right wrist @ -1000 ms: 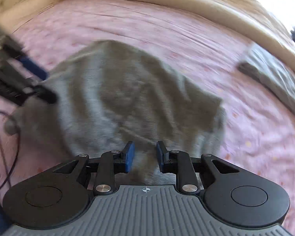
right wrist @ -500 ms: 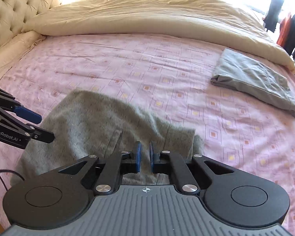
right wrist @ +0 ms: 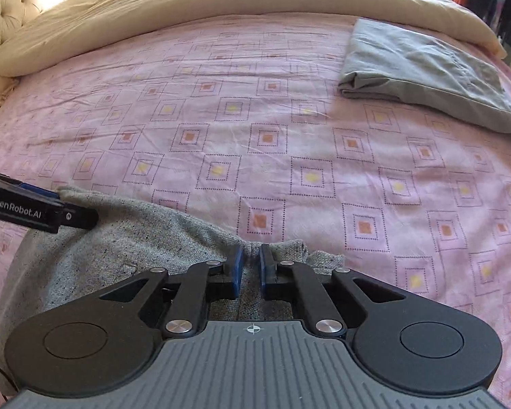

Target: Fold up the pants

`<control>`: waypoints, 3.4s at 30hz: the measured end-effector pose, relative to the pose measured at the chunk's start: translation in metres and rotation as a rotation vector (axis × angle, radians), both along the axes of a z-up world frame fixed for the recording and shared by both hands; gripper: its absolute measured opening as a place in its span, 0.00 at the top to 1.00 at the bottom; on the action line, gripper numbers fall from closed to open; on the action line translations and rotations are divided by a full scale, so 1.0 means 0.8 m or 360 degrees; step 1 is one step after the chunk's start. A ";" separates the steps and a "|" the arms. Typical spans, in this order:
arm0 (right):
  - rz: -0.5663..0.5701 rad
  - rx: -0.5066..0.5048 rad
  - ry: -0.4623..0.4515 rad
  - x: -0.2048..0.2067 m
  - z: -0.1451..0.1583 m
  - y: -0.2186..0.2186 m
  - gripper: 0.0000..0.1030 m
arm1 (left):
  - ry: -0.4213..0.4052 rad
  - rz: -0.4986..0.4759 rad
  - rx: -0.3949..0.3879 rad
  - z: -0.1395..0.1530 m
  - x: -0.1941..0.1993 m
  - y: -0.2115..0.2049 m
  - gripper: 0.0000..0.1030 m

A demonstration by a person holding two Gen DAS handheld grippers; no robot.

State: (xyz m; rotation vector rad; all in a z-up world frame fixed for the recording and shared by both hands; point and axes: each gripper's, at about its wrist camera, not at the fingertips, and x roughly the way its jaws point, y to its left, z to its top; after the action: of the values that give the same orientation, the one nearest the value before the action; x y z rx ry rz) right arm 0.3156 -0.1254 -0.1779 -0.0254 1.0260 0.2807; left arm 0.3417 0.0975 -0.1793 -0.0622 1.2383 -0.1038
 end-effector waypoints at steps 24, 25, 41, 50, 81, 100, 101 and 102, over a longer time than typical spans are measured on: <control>-0.0191 0.0182 0.0104 -0.112 0.012 -0.056 0.54 | 0.0126 -0.0039 0.0087 0.015 -0.142 0.031 0.22; -0.0205 0.0180 0.0098 -0.117 0.011 -0.059 0.51 | 0.0138 -0.0035 0.0081 0.010 -0.149 0.028 0.22; -0.0214 0.0391 0.0246 -0.066 -0.021 -0.081 0.20 | 0.0157 0.0107 0.0008 -0.019 -0.099 0.041 0.00; -0.0307 0.0590 0.0289 -0.071 -0.030 -0.095 0.15 | 0.0219 0.0265 -0.0077 -0.020 -0.102 0.046 0.00; 0.0153 0.0709 0.0006 -0.055 0.119 0.203 0.82 | -0.0289 0.0452 -0.0138 0.143 -0.149 0.285 0.88; 0.0290 0.0132 -0.0068 -0.089 0.118 0.385 0.83 | -0.0135 0.0848 0.0097 0.119 -0.188 0.431 0.51; 0.0298 0.0129 -0.0069 -0.097 0.124 0.388 0.83 | -0.0142 0.0843 0.0104 0.124 -0.193 0.422 0.48; 0.0308 0.0123 -0.0079 -0.104 0.129 0.389 0.83 | -0.0151 0.0835 0.0111 0.129 -0.198 0.412 0.48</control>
State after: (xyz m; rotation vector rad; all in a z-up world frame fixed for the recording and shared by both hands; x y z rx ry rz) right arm 0.2324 0.1857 -0.0746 -0.0614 0.9640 0.4936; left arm 0.1830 0.4268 -0.0763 -0.3153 1.0955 0.3877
